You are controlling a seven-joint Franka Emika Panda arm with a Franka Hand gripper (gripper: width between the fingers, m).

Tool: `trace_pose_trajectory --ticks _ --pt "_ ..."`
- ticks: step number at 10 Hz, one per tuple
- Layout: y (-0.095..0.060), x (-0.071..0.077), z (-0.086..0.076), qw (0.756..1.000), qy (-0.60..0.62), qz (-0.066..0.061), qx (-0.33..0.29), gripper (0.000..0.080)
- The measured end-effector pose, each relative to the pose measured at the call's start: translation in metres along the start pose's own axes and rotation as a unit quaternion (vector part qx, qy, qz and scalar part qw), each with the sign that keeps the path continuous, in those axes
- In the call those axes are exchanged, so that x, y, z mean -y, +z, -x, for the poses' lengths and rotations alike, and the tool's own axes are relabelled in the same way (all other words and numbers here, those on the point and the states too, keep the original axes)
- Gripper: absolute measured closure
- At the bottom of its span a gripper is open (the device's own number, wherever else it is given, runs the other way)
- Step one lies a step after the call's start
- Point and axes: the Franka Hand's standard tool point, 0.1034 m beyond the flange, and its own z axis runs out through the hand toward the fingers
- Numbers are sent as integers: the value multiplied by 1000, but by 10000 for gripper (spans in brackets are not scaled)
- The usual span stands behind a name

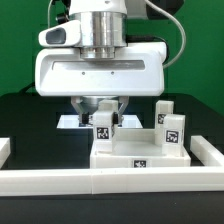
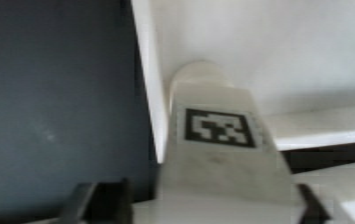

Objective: Assemble square table

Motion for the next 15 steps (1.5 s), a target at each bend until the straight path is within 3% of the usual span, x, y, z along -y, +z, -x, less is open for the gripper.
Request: trace_pose_trajectory --ticks 1,3,6,10,11,15 --pt "0 0 0 1000 9 0 0 511" --pt "0 0 0 1000 29 0 0 511" --pt "2 2 2 988 158 -2 1 511" --pt "3 20 6 925 380 -6 4 509" --pt "4 22 7 900 437 -8 8 509" --pt "4 33 7 828 560 -7 11 509"
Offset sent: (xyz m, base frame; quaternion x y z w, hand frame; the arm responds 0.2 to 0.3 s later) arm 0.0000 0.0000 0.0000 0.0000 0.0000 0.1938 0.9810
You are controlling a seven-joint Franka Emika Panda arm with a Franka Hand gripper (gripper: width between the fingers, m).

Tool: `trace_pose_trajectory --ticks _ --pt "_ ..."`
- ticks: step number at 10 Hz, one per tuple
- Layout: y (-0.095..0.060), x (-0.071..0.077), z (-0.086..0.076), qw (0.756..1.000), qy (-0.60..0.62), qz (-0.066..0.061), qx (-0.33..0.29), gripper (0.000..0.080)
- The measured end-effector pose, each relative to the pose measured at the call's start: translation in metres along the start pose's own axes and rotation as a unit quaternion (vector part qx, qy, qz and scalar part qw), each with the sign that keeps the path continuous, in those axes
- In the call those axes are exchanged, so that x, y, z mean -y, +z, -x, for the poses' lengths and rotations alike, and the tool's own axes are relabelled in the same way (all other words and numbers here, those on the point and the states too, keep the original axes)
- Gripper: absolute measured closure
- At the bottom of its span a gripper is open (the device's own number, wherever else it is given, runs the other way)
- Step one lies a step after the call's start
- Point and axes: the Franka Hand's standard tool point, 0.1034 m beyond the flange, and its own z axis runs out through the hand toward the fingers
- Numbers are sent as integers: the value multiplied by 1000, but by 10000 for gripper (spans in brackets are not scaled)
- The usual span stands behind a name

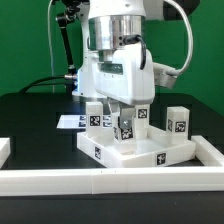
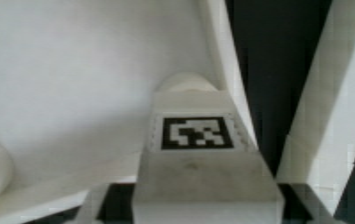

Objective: Assemble square table

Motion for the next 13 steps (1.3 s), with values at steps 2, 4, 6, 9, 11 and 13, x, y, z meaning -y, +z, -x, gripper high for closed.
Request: trace_pose_trajectory --ticks 2,4,6,9,11,13 --pt "0 1 4 997 71 -1 4 509" --pt "1 2 11 988 156 -2 9 509" --pt "1 2 12 989 148 -2 9 509" --pt "2 3 12 998 59 -10 5 228" --pt "2 5 16 998 -68 -14 2 154" --pt "3 4 16 982 -190 -13 1 150"
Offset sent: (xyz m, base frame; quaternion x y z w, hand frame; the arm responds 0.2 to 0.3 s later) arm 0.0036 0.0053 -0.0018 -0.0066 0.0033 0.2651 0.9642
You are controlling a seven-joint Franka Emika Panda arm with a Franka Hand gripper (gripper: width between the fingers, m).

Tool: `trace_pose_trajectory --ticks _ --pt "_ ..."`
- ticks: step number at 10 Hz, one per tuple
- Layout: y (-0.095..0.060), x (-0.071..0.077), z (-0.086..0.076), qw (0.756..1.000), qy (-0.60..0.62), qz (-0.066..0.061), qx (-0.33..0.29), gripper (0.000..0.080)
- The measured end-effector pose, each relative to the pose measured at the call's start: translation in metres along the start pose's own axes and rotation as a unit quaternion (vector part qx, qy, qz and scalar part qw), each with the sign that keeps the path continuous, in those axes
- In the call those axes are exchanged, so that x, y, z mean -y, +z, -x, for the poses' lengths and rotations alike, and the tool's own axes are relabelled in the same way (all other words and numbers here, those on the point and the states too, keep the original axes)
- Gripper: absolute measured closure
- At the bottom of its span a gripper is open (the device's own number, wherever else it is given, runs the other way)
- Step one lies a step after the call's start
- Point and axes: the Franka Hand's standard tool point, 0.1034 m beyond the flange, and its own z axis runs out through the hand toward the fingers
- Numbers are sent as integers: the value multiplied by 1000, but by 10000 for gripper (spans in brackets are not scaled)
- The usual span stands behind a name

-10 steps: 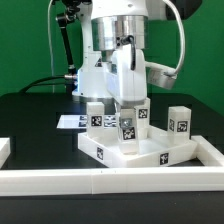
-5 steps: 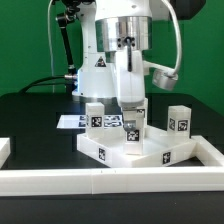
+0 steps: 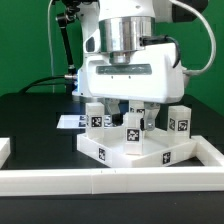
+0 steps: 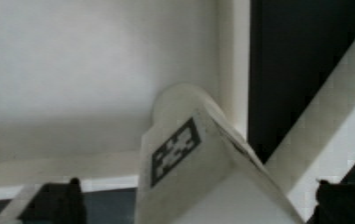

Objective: Assemble square table

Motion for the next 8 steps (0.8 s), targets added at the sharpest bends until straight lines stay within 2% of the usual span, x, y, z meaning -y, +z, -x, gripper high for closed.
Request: trace_pose_trajectory --ticks 4,8 --pt "0 0 0 988 -153 1 -1 150" --pt "0 0 0 939 -344 5 -1 150"
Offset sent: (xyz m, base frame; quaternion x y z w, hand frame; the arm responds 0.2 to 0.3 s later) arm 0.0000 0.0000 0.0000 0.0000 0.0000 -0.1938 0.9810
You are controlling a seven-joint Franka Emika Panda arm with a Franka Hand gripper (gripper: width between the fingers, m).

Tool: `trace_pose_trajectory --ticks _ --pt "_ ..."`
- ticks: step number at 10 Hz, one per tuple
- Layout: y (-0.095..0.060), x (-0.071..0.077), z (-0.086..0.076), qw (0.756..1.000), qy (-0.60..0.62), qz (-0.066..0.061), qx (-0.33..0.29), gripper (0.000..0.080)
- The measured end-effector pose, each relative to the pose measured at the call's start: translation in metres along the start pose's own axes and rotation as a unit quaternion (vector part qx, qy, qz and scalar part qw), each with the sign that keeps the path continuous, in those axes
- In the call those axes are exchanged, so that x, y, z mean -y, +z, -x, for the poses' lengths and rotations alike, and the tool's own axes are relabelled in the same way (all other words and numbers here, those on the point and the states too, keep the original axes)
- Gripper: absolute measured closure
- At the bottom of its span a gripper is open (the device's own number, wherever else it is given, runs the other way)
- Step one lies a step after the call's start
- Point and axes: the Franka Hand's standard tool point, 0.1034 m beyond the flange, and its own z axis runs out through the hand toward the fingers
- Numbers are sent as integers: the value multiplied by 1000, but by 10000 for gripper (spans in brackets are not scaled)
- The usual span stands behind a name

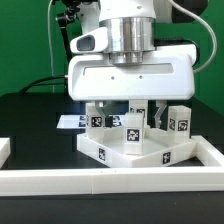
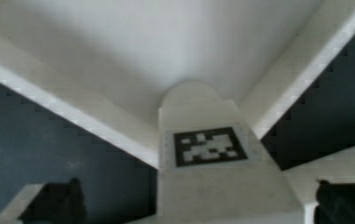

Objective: Assemble square table

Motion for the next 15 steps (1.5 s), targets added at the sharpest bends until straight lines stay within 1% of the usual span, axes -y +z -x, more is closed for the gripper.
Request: trace_pose_trajectory --ticks 2,3,4,5,6,9,10,11,13,15 --pt "0 0 -1 999 -36 1 0 150" --pt "0 0 -1 1000 -31 1 0 150" --pt "0 0 -1 1000 -31 1 0 267" --pt "0 0 -1 1000 -31 1 0 406" --pt "0 -1 -1 1000 -31 1 0 511" --pt "0 0 -1 1000 -13 0 0 510" --pt "0 0 0 1000 23 0 0 510" --pt "0 1 0 995 103 -1 0 510" --pt "0 6 2 980 201 -1 1 509" --pt "1 8 3 948 319 -1 5 509"
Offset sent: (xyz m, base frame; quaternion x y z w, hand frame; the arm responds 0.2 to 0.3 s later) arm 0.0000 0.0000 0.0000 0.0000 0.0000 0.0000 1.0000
